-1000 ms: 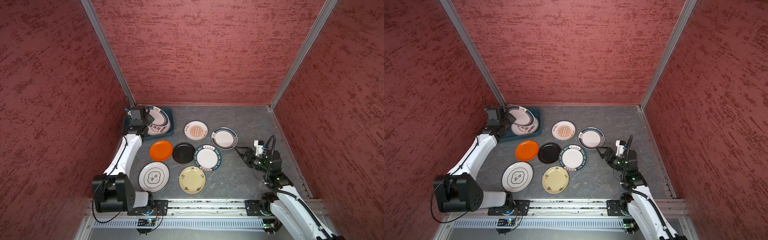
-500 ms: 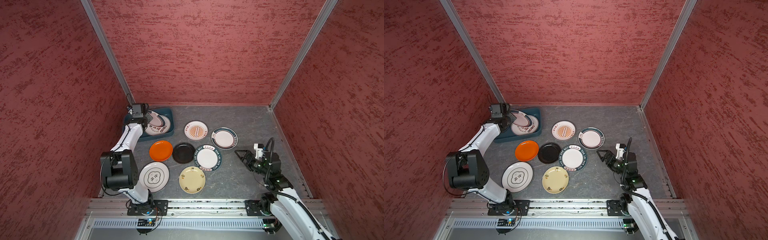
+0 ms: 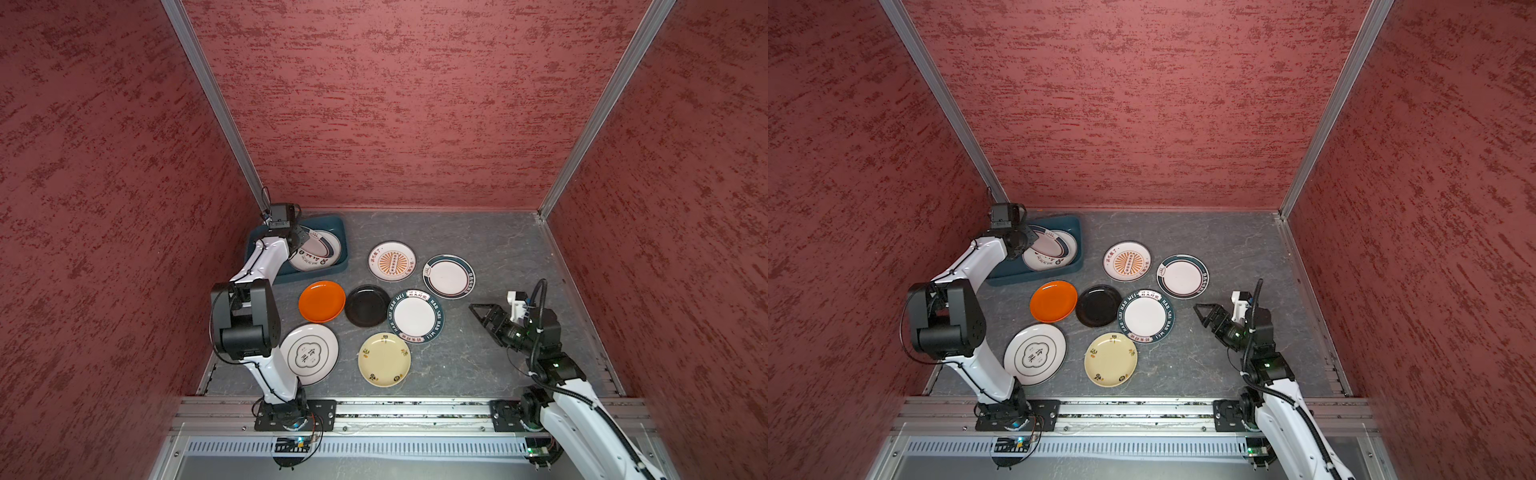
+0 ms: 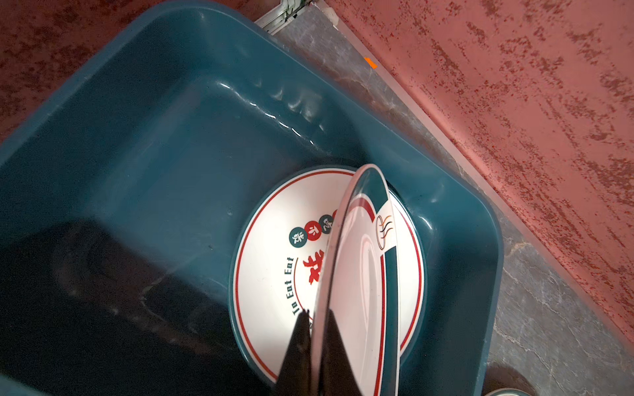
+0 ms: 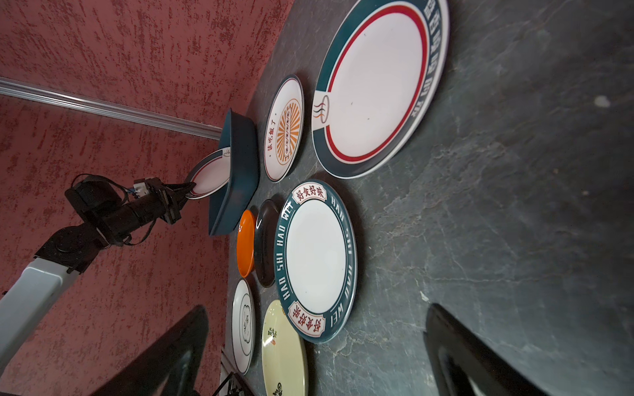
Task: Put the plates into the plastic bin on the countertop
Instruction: 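Lower the plate flat into the teal bin and open the left gripper, then raise the left gripper from the bin while right gripper reaches toward another green-rimmed plate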
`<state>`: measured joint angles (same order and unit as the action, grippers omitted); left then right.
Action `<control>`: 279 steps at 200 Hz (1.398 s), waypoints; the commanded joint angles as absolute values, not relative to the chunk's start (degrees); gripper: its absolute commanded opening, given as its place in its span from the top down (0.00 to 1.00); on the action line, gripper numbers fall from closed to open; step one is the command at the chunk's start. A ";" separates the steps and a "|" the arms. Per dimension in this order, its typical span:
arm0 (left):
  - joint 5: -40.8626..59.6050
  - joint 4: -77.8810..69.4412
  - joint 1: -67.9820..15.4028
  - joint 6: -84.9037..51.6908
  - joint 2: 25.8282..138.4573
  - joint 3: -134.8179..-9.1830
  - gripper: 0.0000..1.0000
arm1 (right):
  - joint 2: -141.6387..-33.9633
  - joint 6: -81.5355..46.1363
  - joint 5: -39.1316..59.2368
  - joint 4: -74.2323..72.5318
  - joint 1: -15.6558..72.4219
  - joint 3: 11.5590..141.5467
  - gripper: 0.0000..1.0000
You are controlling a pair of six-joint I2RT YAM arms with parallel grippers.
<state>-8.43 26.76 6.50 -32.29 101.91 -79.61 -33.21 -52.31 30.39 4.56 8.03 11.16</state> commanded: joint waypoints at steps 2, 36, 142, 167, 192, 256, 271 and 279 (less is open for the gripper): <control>-6.82 27.13 6.87 -31.24 103.56 -81.71 1.00 | -32.63 -52.43 29.47 4.47 8.15 10.70 0.01; -5.63 27.08 6.77 -31.12 104.50 -81.69 0.83 | -32.52 -52.47 29.35 4.66 8.14 10.46 0.01; -4.88 27.86 5.98 -29.65 106.17 -82.66 0.30 | -32.92 -51.68 29.09 5.89 8.09 10.82 0.01; -4.97 28.87 5.93 -29.53 106.96 -83.33 0.13 | -32.70 -51.85 28.95 6.06 8.17 10.60 0.01; -5.27 28.65 5.69 -29.36 107.12 -83.40 0.03 | -32.51 -52.03 29.04 6.15 8.13 10.37 0.01; -5.63 28.47 5.02 -28.65 106.86 -83.60 0.01 | -32.51 -52.29 28.93 6.42 8.13 10.46 0.01; -5.76 27.76 4.67 -28.76 105.49 -82.78 0.01 | -32.52 -52.33 29.06 6.42 8.10 10.50 0.01; -5.71 26.99 4.47 -28.86 104.39 -82.08 0.00 | -32.56 -52.42 29.01 6.43 8.16 10.60 0.01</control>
